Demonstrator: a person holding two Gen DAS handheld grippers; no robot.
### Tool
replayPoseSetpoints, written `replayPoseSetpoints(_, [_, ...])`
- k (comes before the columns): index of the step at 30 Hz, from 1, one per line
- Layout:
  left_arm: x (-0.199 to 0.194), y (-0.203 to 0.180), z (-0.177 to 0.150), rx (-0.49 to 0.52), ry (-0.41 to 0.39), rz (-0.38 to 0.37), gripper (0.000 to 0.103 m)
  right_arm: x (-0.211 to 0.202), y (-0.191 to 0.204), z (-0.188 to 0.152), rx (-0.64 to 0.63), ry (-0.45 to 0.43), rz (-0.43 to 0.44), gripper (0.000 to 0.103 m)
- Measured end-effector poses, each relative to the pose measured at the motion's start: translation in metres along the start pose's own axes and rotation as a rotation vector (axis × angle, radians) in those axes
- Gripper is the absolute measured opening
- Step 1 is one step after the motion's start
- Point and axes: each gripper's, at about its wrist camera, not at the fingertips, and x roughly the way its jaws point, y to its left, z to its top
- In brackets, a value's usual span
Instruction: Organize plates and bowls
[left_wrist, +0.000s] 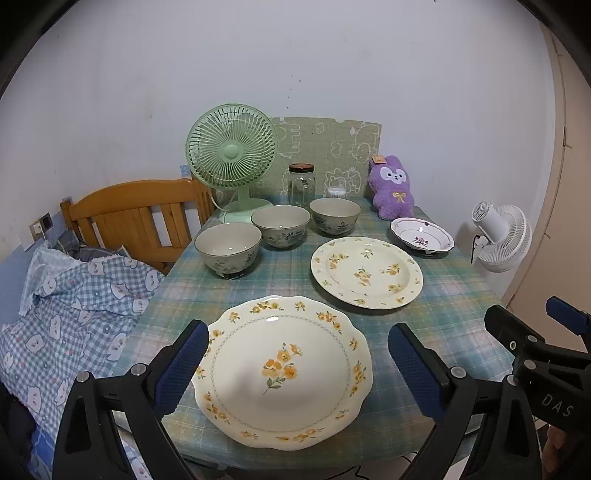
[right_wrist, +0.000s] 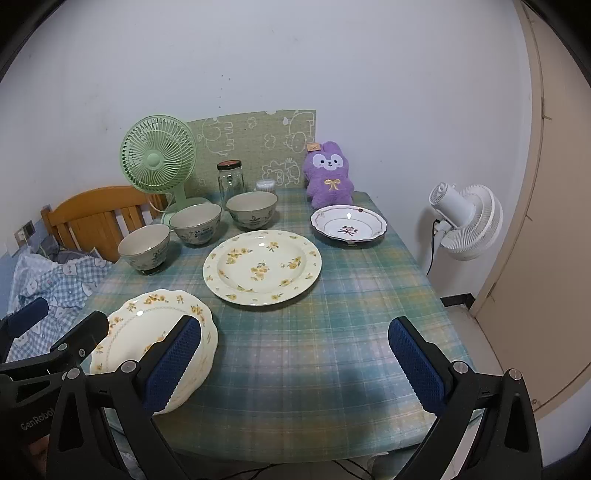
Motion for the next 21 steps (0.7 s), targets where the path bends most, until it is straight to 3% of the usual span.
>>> replayPoseSetpoints(21, [0.0009,-0.0008,-0.0067,-0.006,-0.007,-0.017,0.098,-0.0015,-0.0009,-0.0002,0.003,0.005,-0.006,0.102])
